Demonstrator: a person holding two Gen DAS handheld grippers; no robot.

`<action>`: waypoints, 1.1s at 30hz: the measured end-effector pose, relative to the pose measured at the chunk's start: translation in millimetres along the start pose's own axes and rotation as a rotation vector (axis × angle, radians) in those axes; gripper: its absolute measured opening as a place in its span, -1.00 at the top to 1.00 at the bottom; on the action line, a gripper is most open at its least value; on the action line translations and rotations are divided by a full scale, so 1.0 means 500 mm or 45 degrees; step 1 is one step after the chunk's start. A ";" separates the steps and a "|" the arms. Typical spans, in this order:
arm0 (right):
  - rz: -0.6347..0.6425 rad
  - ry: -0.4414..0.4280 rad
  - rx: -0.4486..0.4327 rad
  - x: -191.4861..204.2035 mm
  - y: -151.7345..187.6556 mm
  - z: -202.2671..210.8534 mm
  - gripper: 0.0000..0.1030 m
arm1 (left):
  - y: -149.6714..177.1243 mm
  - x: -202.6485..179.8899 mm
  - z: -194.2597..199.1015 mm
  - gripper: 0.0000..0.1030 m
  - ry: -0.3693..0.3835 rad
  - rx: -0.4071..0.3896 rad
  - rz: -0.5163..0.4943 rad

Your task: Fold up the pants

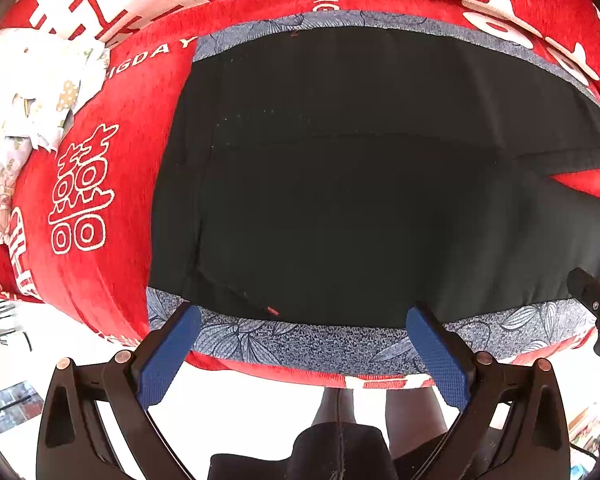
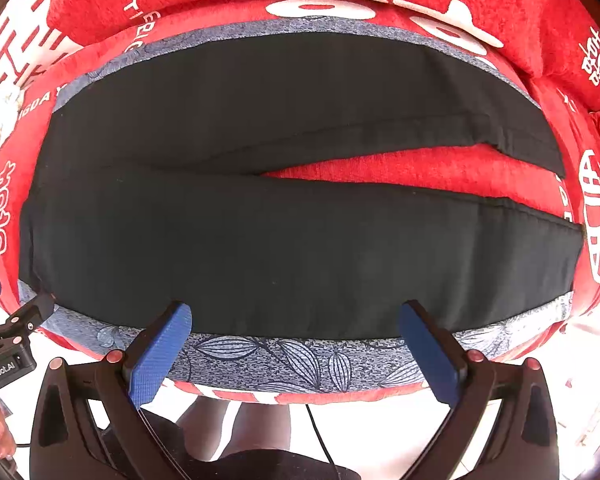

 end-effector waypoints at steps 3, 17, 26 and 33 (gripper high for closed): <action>0.000 0.000 0.002 -0.001 0.000 0.001 -1.00 | 0.004 -0.002 0.001 -1.00 0.012 0.022 -0.003; -0.007 -0.002 0.009 0.001 0.007 -0.001 -1.00 | 0.014 -0.003 -0.004 -1.00 -0.006 0.002 -0.010; 0.002 -0.003 0.017 0.006 0.021 -0.009 -1.00 | 0.027 0.004 -0.012 -1.00 -0.020 0.014 -0.007; 0.013 -0.007 0.017 0.019 0.018 -0.011 -1.00 | 0.037 0.010 -0.014 -1.00 -0.020 0.018 0.006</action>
Point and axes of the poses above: each gripper's, at about its wrist camera, not at the fingertips, and z roughly against the way its jaws point, x to its left, y to its underside, the point moved 7 cm from there along -z, roughly the way its jaws point, and after that the axes turned 15 degrees about -z, right-handed, at the moved point
